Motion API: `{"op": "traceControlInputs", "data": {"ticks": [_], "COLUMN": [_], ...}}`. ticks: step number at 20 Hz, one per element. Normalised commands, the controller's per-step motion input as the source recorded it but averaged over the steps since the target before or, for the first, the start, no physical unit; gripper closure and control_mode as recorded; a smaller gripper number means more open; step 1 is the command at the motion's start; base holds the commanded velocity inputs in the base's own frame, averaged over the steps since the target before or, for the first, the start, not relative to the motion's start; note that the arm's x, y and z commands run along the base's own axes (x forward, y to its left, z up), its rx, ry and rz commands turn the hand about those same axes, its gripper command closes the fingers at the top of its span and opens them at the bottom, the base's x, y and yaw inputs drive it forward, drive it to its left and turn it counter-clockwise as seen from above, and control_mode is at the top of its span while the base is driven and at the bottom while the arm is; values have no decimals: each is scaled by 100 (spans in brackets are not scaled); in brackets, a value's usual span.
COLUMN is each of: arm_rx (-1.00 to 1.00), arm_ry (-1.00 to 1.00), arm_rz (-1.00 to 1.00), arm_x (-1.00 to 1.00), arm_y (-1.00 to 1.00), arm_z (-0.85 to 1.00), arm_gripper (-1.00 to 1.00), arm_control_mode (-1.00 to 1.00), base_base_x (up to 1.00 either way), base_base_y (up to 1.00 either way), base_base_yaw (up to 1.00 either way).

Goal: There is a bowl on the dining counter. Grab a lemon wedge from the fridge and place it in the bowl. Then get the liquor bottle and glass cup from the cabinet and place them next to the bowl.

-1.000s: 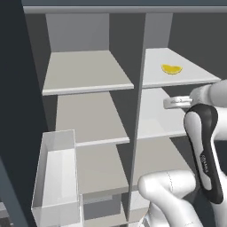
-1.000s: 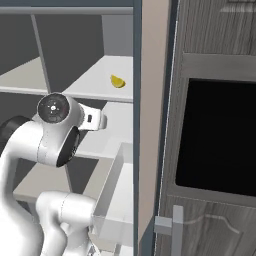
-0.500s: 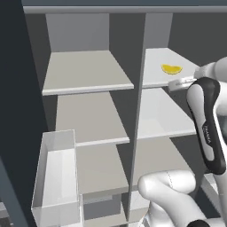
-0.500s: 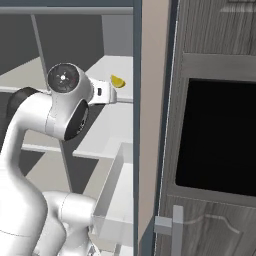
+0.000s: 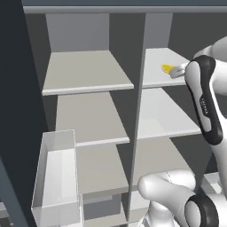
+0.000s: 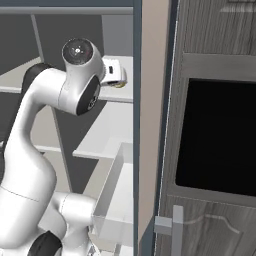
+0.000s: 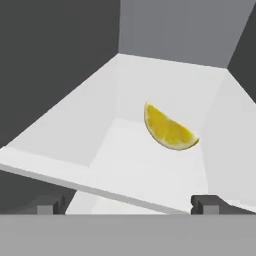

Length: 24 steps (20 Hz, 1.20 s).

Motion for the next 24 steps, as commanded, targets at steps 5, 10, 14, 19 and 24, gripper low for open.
{"op": "traceControlInputs", "data": {"ticks": [5, 10, 14, 19, 24], "arm_rx": [-3, 0, 0, 0, 0], "arm_ry": [0, 2, 3, 2, 1], "arm_rz": [5, 1, 0, 0, 1], "arm_x": [25, 36, 38, 28, 13], "arm_y": [-28, -19, -7, -4, 0], "arm_z": [0, 0, 0, 0, -10], "arm_gripper": [-100, -100, -100, -100, -100], "arm_control_mode": [-100, -100, -100, -100, -100], "base_base_x": [0, 0, 0, 0, 0], "base_base_y": [0, 0, 0, 0, 0], "base_base_yaw": [0, 0, 0, 0, 0]}}
